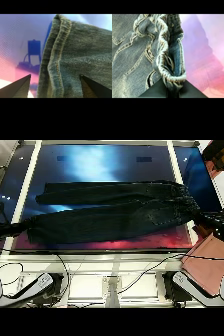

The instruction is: Fold the clothes and pants, and hang the long-sleeved shirts on hangers.

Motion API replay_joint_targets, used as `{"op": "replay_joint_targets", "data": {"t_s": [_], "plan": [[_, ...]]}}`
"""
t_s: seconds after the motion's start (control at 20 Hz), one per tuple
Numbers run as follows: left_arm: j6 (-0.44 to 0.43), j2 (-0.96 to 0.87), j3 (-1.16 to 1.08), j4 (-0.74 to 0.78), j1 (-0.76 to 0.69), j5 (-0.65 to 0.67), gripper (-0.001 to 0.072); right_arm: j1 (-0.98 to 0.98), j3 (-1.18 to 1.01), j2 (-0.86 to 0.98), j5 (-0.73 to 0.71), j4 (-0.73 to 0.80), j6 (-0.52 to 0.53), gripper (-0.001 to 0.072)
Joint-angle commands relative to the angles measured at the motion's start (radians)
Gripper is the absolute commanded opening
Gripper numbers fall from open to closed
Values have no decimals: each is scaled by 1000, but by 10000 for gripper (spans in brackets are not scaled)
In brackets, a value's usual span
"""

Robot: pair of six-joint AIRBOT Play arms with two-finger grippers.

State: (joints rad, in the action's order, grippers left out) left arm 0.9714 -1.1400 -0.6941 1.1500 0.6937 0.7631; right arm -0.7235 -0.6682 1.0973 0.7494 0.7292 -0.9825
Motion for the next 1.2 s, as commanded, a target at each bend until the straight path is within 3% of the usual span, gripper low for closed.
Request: {"op": "replay_joint_targets", "data": {"t_s": [0.0, 0.15, 0.35, 0.6, 0.75, 0.95, 1.0, 1.05, 1.15], "plan": [[3, -31, 2, 22, 2, -56, 694, 0, 3, -8, -6, 9, -62, 55], [200, -31, 2, 46, 13, -179, 692, 0, 3, -8, -6, 9, -80, 55], [226, -89, -38, 16, -10, -232, 688, 0, 3, -8, -10, 9, -80, 55], [60, -301, -211, -183, -45, -54, 685, 0, 3, -8, -10, 9, -82, 55], [-9, -390, -308, -247, -45, 78, 614, 0, 3, -8, -13, 9, -82, 55], [-33, -457, -345, -247, -48, 166, 596, 0, 3, -8, -13, 8, -83, 55], [-55, -467, -346, -246, -48, 191, 524, 0, 3, -8, -13, 8, -83, 55], [-72, -474, -346, -247, -48, 205, 399, 0, 3, -8, -13, 8, -83, 55], [-109, -474, -348, -262, -48, 206, 217, 0, 3, -8, -14, 8, -83, 55]]}}
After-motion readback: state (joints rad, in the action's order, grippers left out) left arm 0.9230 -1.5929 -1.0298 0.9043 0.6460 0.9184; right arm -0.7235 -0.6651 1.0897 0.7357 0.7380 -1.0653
